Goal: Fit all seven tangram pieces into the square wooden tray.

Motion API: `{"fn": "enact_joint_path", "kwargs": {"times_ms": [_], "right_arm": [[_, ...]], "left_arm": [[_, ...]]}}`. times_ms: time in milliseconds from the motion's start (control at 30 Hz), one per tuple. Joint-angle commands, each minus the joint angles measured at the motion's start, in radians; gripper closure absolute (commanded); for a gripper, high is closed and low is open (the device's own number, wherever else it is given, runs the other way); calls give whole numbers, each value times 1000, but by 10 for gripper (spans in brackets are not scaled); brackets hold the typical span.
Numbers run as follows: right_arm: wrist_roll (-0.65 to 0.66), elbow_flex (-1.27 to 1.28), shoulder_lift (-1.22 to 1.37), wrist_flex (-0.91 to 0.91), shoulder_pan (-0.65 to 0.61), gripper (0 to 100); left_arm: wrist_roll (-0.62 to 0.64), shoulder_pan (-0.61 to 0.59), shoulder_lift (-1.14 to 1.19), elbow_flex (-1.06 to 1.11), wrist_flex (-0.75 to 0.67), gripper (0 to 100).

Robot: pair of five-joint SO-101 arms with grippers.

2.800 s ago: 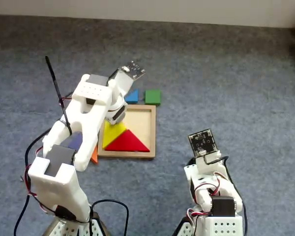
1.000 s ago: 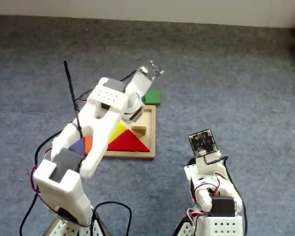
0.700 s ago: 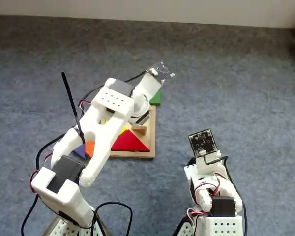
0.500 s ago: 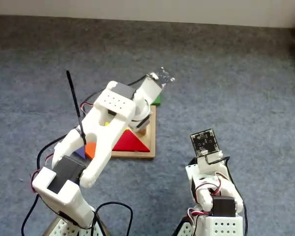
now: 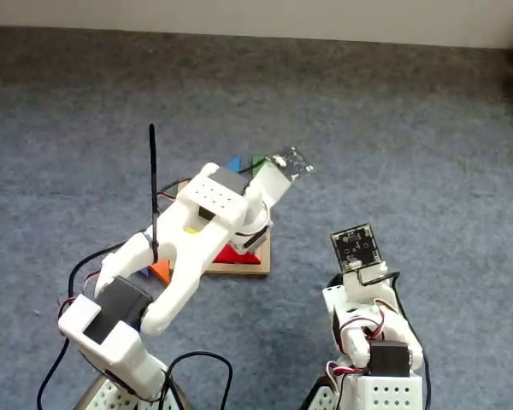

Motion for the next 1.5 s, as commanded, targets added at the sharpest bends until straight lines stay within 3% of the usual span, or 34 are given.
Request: {"fn": "enact_joint_path", "kwargs": {"times_ms": [0,367,667,900,1200,1467], "right_arm": [[12,116,-16,-22,18,922],[12,116,-16,-22,19,922],[12,116,-16,-21,19,922],[12,116,-16,-19,19,922],[12,116,-16,-18,19,922],[12,116,-16,-18,19,922]], "left_arm": [[14,8,-42,-24,-12,864],[14,-45,-28,-96,-26,864],[21,-41,-27,42,-187,859],[153,-50,105,-50,-181,859],[308,-148,332,-412,6,860],[497,-163,361,-567,161,863]]}}
